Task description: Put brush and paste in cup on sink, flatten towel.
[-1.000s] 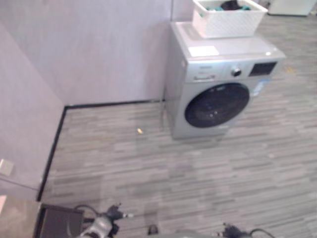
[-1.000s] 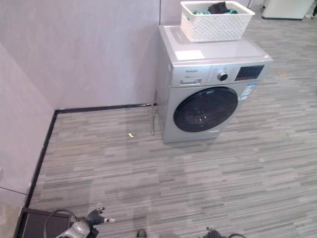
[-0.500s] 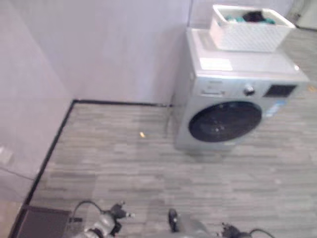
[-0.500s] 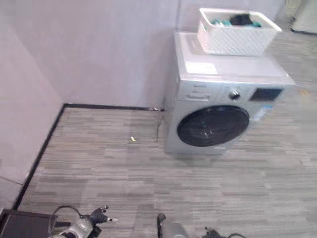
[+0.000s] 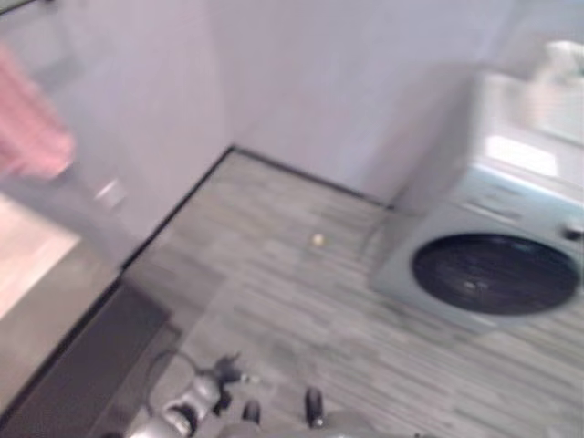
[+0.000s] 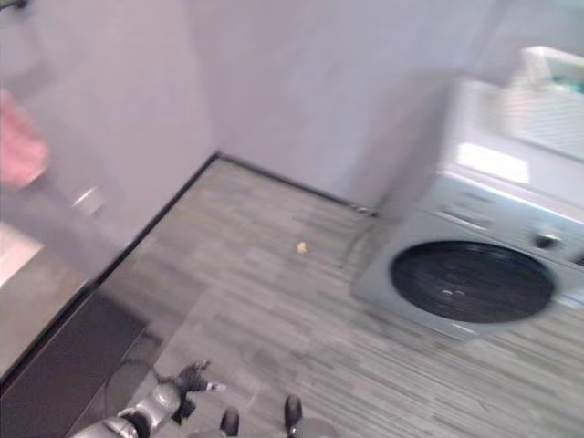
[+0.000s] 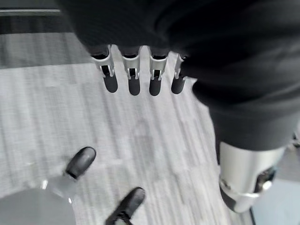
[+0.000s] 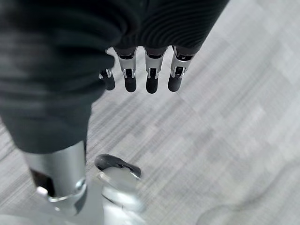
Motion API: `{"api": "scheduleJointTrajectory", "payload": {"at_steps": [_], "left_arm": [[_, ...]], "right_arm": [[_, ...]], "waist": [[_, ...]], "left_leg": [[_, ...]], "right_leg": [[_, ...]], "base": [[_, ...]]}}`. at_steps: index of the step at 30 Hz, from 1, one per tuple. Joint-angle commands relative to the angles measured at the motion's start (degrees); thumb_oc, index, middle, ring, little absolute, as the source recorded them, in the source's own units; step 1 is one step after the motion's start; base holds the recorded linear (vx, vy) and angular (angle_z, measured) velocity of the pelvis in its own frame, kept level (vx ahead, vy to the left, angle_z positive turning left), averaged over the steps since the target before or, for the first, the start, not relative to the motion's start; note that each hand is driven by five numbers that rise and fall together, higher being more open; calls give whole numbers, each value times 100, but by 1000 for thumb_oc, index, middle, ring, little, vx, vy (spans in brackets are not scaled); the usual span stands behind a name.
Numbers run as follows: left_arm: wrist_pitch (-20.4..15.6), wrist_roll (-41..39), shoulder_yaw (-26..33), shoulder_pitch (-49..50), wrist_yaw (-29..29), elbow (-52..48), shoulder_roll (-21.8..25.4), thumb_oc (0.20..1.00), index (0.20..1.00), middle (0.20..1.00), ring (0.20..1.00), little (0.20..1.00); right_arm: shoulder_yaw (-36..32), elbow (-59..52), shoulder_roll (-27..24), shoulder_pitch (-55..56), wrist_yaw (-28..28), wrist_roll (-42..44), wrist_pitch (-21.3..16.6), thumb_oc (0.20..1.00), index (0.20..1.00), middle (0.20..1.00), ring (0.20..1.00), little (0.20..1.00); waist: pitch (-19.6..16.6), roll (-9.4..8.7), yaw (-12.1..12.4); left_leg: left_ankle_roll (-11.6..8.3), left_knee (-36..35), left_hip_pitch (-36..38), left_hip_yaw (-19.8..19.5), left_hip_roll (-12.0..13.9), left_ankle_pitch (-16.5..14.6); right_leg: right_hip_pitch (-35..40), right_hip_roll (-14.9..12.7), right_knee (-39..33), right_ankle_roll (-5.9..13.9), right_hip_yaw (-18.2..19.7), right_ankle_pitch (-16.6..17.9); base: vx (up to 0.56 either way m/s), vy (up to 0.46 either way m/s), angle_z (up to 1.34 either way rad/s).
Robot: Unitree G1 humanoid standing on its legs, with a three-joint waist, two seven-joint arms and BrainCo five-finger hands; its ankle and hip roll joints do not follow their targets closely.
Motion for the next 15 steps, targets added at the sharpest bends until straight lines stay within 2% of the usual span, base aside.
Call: {"api": "scheduleJointTrajectory", "payload": {"at_steps": [1, 4, 8, 15], "left_arm": [[-38, 163, 417, 270, 119, 404, 150, 1000, 1000, 1000, 1000, 1000], [-4, 54, 563, 384, 126, 472, 186, 1000, 1000, 1000, 1000, 1000], [31, 133, 652, 587, 102, 680, 237, 1000, 1000, 1000, 1000, 1000], [2, -29, 772, 618, 153, 602, 228, 1000, 1000, 1000, 1000, 1000]], "right_arm": [[156, 142, 195, 127, -103, 106, -4, 1000, 1000, 1000, 1000, 1000], [231, 167, 266, 73, -136, 16, -7, 1000, 1000, 1000, 1000, 1000], [183, -114, 246, 29, -153, 116, -56, 1000, 1000, 1000, 1000, 1000], [231, -54, 319, 125, -118, 106, -49, 1000, 1000, 1000, 1000, 1000]], "waist": [[-202, -141, -214], [-216, -117, -94], [-220, -148, -58], [-256, -171, -23]], "left_leg": [[291, 11, 341, -616, -554, -440], [344, 11, 433, -683, -596, -471], [356, 11, 543, -596, -597, -502], [317, 11, 602, -646, -572, -462]], "right_leg": [[619, 130, -85, 263, 153, -459], [740, 123, -101, 238, 210, -471], [788, 165, -62, 239, 376, -489], [849, 190, -57, 202, 360, -540]], "base": [[73, 60, -12], [34, 19, -35], [0, -26, -45], [-2, -61, -11]]}}
